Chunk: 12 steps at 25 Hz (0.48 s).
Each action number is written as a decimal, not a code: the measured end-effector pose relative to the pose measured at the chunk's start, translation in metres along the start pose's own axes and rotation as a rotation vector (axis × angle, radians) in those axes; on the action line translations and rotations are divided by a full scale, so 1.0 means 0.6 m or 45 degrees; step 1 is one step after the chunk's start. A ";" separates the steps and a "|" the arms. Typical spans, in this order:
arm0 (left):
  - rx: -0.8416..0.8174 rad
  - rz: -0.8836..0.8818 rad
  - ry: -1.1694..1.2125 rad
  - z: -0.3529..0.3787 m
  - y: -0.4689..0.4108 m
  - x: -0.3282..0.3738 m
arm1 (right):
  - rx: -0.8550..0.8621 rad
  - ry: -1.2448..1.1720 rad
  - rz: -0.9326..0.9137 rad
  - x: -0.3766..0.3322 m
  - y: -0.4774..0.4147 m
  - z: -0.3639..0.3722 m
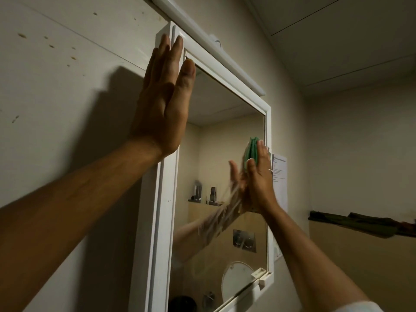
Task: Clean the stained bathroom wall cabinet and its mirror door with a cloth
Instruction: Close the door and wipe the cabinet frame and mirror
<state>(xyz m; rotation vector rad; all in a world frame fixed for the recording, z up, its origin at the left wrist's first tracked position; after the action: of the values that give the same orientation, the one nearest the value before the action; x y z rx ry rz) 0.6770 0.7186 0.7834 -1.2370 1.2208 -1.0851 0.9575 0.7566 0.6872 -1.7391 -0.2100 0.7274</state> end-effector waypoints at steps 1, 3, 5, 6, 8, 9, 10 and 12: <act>-0.003 -0.003 0.008 0.001 0.000 -0.001 | -0.006 0.001 0.034 0.014 -0.006 -0.004; -0.008 -0.012 0.033 0.000 0.000 -0.001 | -0.038 -0.025 0.052 0.027 0.013 0.000; -0.021 -0.026 0.050 0.000 -0.001 0.000 | -0.075 -0.066 0.099 0.033 0.056 0.008; -0.025 -0.032 0.048 -0.002 0.000 0.002 | -0.088 -0.084 0.144 0.028 0.075 0.012; -0.023 -0.044 0.049 -0.002 0.001 0.004 | -0.111 -0.145 0.236 -0.002 0.097 0.025; -0.017 -0.044 0.045 -0.002 0.002 0.005 | -0.113 -0.141 0.236 -0.036 0.103 0.034; -0.009 -0.047 0.032 -0.003 0.004 0.007 | -0.125 -0.100 0.182 -0.080 0.114 0.047; -0.019 -0.063 0.018 -0.008 0.003 0.010 | -0.145 0.034 -0.020 -0.172 0.151 0.078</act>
<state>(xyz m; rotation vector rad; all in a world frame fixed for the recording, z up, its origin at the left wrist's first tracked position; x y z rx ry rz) 0.6726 0.7123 0.7812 -1.2790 1.2163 -1.1245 0.8285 0.7153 0.6345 -1.8525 -0.2502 0.6918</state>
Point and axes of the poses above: each hand's wrist, its own y-axis away from the middle knuckle, its own z-axis out of the palm, x = y × z, the point moved 3 cm from there along -y, towards the middle knuckle, and after that the axes turned 5 degrees about -x, right-handed, at the moved point
